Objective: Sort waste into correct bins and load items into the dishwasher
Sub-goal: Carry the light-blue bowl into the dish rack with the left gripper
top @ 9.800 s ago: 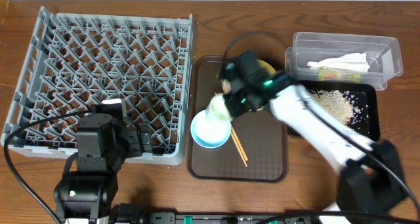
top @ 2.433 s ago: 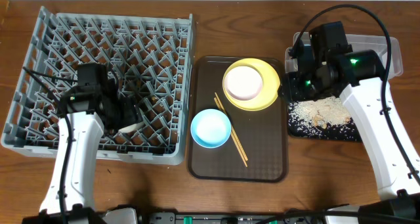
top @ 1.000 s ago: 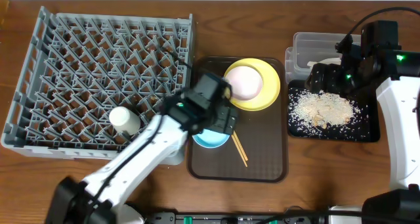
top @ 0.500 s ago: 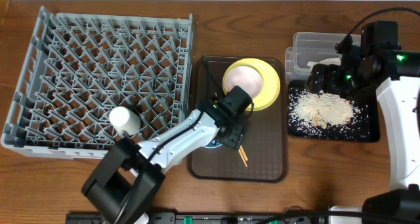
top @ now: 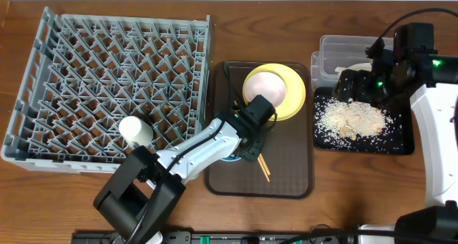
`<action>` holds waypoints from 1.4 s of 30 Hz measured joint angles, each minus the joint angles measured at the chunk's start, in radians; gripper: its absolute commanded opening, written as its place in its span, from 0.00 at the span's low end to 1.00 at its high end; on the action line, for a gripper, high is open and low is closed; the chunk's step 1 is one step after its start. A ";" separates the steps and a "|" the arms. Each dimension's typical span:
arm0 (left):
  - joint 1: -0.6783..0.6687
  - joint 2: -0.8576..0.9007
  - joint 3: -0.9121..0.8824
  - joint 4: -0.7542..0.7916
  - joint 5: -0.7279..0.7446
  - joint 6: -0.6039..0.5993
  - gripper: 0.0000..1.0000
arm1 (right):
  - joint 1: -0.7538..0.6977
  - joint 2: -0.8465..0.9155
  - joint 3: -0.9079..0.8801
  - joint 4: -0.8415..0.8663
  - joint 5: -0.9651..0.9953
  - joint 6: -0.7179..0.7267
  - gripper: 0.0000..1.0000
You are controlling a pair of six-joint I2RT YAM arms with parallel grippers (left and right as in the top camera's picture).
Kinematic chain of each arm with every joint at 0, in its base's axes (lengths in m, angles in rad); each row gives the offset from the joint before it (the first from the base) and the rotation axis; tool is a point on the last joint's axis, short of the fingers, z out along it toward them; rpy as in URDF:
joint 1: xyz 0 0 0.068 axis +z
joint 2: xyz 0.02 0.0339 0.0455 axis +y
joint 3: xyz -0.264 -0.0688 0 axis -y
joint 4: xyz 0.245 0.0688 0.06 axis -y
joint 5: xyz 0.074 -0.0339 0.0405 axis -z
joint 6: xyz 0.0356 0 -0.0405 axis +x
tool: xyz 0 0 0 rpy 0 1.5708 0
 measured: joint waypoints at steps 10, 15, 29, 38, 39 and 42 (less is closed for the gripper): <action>0.000 0.000 0.000 0.000 0.001 -0.001 0.13 | 0.000 0.000 0.000 -0.001 0.000 0.000 0.99; -0.001 -0.001 0.005 0.000 -0.007 0.005 0.08 | 0.000 0.000 0.000 -0.003 0.000 0.000 0.99; 0.008 -0.220 0.026 -0.004 -0.006 0.005 0.07 | 0.000 0.000 0.000 -0.003 0.000 0.000 0.99; 0.152 -0.452 0.098 0.022 0.006 0.033 0.07 | 0.000 0.000 0.000 -0.005 0.000 0.000 0.99; 0.180 -0.467 0.100 0.027 0.014 0.040 0.08 | 0.000 0.000 0.000 -0.006 0.000 0.000 0.99; 0.280 -0.494 0.101 0.037 0.077 0.064 0.07 | 0.000 0.000 0.000 -0.006 0.000 0.000 0.99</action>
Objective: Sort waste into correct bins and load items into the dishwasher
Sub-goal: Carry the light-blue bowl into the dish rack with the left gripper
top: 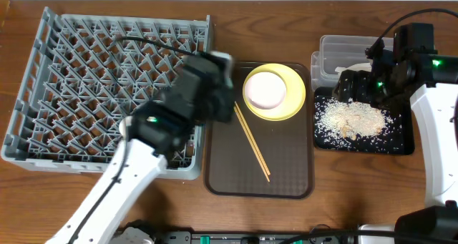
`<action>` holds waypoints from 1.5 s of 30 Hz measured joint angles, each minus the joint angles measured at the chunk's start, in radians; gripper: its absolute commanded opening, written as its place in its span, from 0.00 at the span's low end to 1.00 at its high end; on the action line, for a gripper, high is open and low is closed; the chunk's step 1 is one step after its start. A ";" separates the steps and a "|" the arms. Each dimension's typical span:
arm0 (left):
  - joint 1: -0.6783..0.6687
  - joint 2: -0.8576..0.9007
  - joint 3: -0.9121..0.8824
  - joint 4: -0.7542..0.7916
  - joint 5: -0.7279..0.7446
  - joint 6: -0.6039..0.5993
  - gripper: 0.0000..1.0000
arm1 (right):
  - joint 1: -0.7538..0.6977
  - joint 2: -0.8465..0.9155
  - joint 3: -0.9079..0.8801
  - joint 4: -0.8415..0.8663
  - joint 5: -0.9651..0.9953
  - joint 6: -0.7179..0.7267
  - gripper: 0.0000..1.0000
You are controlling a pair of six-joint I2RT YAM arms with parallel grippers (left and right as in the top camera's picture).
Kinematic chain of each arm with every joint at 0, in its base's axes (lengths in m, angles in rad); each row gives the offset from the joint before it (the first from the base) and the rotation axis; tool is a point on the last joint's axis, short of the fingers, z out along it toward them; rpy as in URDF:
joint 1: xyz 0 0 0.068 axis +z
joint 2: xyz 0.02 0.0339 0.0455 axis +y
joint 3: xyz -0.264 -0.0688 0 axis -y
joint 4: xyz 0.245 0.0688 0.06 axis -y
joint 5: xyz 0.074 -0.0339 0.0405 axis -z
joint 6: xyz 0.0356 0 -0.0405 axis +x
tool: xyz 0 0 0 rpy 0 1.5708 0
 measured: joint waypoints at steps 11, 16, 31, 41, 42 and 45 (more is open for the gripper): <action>0.466 0.033 0.000 0.065 0.526 0.097 0.07 | 0.000 0.000 0.000 0.000 0.000 0.000 0.99; 0.623 0.106 0.000 0.143 0.790 0.112 0.08 | 0.000 0.000 0.000 0.000 0.000 0.000 0.99; 0.818 0.454 0.000 0.334 1.179 0.039 0.07 | 0.000 0.000 0.000 -0.006 0.000 0.000 0.99; 0.865 0.518 0.000 0.371 1.214 0.018 0.08 | 0.000 0.000 0.000 -0.011 0.000 0.000 0.98; 0.871 0.520 0.000 0.373 1.217 0.018 0.08 | 0.000 0.000 0.000 -0.013 0.000 0.000 0.98; 0.888 0.526 0.000 0.375 1.230 0.016 0.08 | 0.000 0.000 0.000 -0.013 0.000 0.000 0.98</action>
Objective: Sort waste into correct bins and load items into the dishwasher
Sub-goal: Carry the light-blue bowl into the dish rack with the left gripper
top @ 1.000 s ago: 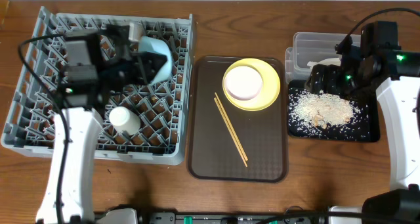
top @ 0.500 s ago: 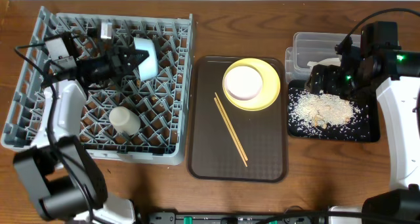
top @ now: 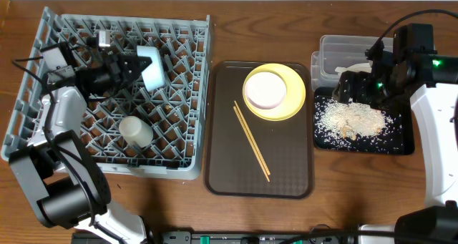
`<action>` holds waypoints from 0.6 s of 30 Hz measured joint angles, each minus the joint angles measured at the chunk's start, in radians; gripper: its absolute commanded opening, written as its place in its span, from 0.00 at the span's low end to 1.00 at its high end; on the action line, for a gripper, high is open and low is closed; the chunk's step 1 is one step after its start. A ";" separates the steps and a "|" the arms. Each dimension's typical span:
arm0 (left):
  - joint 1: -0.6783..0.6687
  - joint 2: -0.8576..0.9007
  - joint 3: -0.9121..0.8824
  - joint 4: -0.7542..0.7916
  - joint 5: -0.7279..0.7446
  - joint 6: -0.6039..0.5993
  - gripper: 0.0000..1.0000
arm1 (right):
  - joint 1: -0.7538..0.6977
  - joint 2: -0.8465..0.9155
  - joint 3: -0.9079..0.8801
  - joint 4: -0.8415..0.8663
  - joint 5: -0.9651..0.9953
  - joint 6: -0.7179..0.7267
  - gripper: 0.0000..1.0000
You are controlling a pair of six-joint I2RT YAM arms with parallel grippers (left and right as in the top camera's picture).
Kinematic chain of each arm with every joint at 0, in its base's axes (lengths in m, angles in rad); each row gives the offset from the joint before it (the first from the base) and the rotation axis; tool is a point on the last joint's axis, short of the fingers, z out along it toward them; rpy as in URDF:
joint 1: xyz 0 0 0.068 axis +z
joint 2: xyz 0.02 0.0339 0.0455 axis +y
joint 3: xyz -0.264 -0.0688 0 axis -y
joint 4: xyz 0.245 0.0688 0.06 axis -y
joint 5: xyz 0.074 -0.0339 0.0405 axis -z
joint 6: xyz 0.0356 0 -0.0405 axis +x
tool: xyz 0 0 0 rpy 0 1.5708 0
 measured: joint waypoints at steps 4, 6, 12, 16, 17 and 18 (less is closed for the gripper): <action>0.013 0.006 0.000 0.001 0.017 0.000 0.08 | 0.000 0.000 0.000 -0.002 0.000 0.000 0.97; 0.018 0.011 0.000 0.002 0.026 0.000 0.14 | 0.000 0.000 0.000 -0.003 0.000 0.000 0.97; 0.054 0.027 0.000 -0.039 -0.033 0.000 0.36 | 0.000 0.000 0.000 -0.005 0.000 0.000 0.97; 0.085 0.028 0.000 -0.097 -0.116 0.000 0.40 | 0.000 0.000 0.000 -0.006 0.000 0.000 0.97; 0.092 0.028 0.000 -0.104 -0.134 0.000 0.47 | 0.000 0.000 0.000 -0.006 0.000 0.000 0.97; 0.098 0.028 0.000 -0.104 -0.145 0.005 0.54 | 0.000 0.000 0.000 -0.006 0.000 0.000 0.97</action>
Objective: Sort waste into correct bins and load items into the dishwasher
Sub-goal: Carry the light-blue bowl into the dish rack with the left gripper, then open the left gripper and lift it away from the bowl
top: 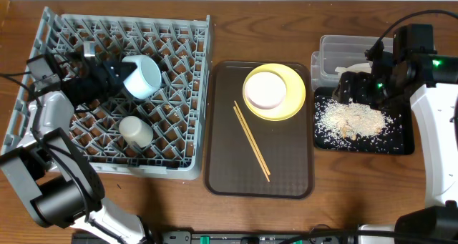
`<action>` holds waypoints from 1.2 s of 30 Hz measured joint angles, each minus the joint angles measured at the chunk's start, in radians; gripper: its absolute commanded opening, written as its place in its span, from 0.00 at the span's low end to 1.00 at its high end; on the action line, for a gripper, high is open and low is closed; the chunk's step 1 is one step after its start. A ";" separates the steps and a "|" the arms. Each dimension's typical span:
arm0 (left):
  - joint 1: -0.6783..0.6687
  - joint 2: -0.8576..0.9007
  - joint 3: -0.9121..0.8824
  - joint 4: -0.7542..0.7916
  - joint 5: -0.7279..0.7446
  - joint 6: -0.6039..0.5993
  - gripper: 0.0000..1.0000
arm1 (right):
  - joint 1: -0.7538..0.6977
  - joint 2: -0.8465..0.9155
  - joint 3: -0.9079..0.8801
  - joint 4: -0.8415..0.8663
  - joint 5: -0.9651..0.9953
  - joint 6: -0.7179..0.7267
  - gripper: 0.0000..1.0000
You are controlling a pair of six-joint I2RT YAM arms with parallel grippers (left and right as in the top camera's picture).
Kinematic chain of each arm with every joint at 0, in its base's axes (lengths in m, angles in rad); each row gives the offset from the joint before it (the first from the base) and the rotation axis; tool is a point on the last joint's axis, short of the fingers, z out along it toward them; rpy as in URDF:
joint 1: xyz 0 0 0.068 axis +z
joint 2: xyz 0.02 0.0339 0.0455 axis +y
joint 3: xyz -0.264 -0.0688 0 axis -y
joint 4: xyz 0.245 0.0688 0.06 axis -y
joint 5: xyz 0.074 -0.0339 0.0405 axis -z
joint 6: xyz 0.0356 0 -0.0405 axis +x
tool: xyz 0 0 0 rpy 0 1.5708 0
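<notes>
My left gripper [120,79] reaches in from the left over the grey dish rack [43,140] and is shut on a light blue cup [142,76]. The cup is tilted, its mouth showing from above, over the rack's rear middle. A white cup [134,131] stands in the rack nearer the front. On the brown tray [286,183] lie a yellow plate [295,101] with a white bowl [265,90] in it, and a pair of chopsticks [251,140]. My right gripper [351,88] hovers over the black tray's rear left corner; its jaws are hard to make out.
A black tray [401,140] with spilled rice-like crumbs [352,120] sits at the right. Behind it stands a clear plastic bin [336,47]. The right arm's white link runs down the right edge of the table.
The blue cup has turned in my left gripper: its side faced up before, now its open mouth shows. The gripper has shifted slightly left and lower over the rack. The right arm is unchanged.
First my left gripper was down on the brown tray beside the chopsticks, in front of the plate. Then it was raised over the rack's right edge. Later it held the blue cup over the rack's rear middle, where the cup is now tilted. The right arm stayed put.
</notes>
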 measured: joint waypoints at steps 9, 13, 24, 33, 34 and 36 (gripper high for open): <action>0.055 0.000 0.000 -0.048 -0.096 -0.003 0.86 | 0.000 0.000 0.000 0.000 -0.002 0.000 0.97; 0.079 0.000 0.000 -0.056 -0.131 -0.002 0.87 | 0.000 0.000 0.000 0.000 -0.002 0.000 0.97; 0.063 -0.207 0.000 -0.126 -0.352 -0.002 0.89 | 0.000 0.000 0.000 -0.003 -0.002 0.000 0.99; -0.211 -0.404 0.003 -0.290 -0.638 -0.002 0.89 | 0.000 0.000 0.000 -0.004 0.047 0.048 0.99; -0.256 -0.408 0.010 -0.312 -0.675 -0.002 0.89 | 0.000 0.000 0.000 -0.006 0.066 0.061 0.99; -0.353 -0.408 0.031 -0.338 -0.745 -0.002 0.89 | 0.000 0.000 0.000 -0.017 0.100 0.087 0.99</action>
